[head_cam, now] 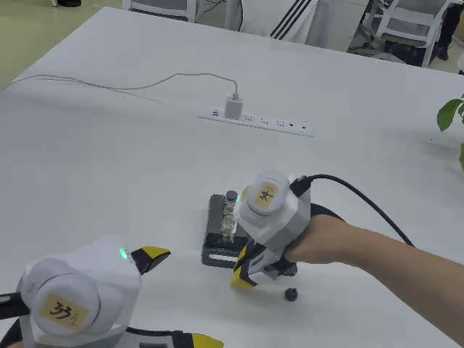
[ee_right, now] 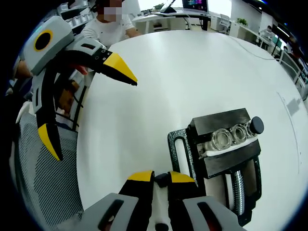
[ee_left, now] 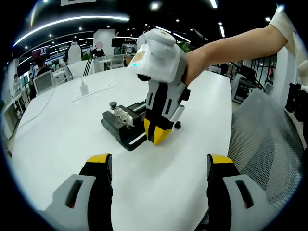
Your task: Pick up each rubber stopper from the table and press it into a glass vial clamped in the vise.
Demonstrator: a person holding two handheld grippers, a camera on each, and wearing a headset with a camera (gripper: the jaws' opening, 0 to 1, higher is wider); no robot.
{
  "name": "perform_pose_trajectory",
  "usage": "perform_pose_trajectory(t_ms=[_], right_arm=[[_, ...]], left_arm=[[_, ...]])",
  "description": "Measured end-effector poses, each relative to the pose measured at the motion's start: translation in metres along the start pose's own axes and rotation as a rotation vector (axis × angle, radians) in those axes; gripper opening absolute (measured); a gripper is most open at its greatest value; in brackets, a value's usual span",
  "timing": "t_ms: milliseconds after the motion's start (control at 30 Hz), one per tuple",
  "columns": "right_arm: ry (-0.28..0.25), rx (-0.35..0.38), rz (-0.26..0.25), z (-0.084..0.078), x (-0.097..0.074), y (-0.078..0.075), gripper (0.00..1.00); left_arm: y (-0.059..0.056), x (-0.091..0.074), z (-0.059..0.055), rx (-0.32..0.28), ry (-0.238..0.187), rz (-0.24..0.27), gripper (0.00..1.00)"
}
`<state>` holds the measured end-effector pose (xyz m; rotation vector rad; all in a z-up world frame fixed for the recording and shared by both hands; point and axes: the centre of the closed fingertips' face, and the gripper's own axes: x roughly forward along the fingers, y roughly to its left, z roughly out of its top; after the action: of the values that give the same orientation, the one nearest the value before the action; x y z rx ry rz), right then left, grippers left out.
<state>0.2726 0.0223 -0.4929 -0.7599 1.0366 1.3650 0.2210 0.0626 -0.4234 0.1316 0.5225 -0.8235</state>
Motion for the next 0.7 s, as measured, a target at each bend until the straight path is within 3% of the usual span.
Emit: perform_pose_trajectory(t_ms=[133, 300, 567, 700], right_arm=[[-0.024, 0.029, -0.005, -0.002, -0.004, -0.002, 0.07], [-0.127, 0.088, -0.019, 0.002, -0.022, -0.004, 0.06], [-0.279, 0.119, -0.081, 0.012, -0.066, -0.003, 0.05], [-0.395, 0.156, -0.101, 0.022, -0.090, -0.001, 0.04]], left_arm=[[0.001, -0.001, 0.000, -0.001, 0.000, 0.004, 0.79], [0.001, 0.000, 0.003, 0.002, -0.006, 0.004, 0.78], [0.000, 0.008, 0.020, 0.011, -0.040, -0.007, 0.74], [-0.001, 0.013, 0.035, 0.013, -0.075, -0.015, 0.71]])
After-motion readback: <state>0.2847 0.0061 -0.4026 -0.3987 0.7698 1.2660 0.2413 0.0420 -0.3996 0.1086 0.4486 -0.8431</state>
